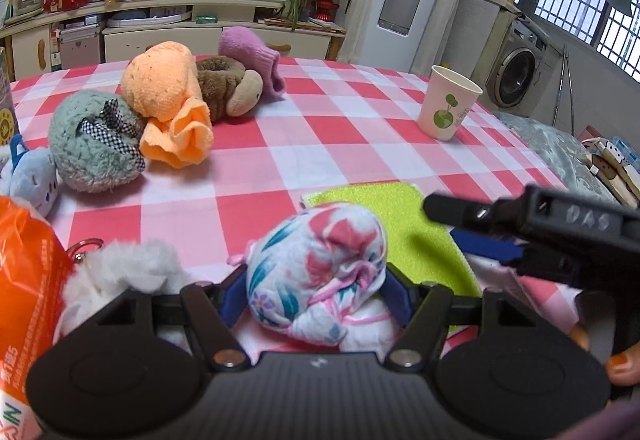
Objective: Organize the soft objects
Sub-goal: 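Lift the green sponge with the right gripper while the left gripper lifts the floral bundle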
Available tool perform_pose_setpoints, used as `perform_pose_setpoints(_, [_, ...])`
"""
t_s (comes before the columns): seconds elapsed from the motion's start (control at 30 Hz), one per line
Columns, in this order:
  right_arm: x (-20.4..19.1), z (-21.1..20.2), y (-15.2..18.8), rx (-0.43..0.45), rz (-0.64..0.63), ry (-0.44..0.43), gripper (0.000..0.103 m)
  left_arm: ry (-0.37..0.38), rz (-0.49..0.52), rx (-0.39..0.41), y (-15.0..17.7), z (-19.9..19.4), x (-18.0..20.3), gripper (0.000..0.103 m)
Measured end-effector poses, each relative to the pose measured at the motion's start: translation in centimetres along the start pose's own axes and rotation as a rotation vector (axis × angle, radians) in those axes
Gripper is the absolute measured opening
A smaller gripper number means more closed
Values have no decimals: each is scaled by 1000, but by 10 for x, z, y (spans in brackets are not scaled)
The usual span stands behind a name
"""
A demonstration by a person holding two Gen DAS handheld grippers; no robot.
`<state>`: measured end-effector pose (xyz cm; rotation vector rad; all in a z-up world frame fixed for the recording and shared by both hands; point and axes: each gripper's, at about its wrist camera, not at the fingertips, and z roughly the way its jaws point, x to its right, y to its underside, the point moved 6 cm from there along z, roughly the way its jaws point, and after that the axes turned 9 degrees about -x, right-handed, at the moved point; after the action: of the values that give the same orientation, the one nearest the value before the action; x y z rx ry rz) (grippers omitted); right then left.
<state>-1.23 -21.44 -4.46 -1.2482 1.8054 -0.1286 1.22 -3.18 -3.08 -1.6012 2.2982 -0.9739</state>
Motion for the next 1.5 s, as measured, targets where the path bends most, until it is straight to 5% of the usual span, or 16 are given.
perform_pose_setpoints(0.3, [-8,3,5,-74,13,-114,81,1,6,8,2,0,1,68])
perform_pose_setpoints(0.5, [-4,-5,5,-70,75,-170,48,2,-3,17,3,-5,-2,64])
perform_pose_setpoints(0.67, [-12,-11,9,-108,98,-290,45,19,-36,27,3,-11,-8,63])
perform_pose_setpoints(0.93, [-30,5,21,-152,49,-214,43,27,-52,39,7,-17,-13,62])
perform_pose_setpoints(1.03, [-33,4,22,-132,37,-162,25,35,-64,40,7,-21,-17,62])
perform_pose_setpoints(1.5, [-75,-26,19,-10,-61,-18,24,55,-107,107,-9,-66,-38,62])
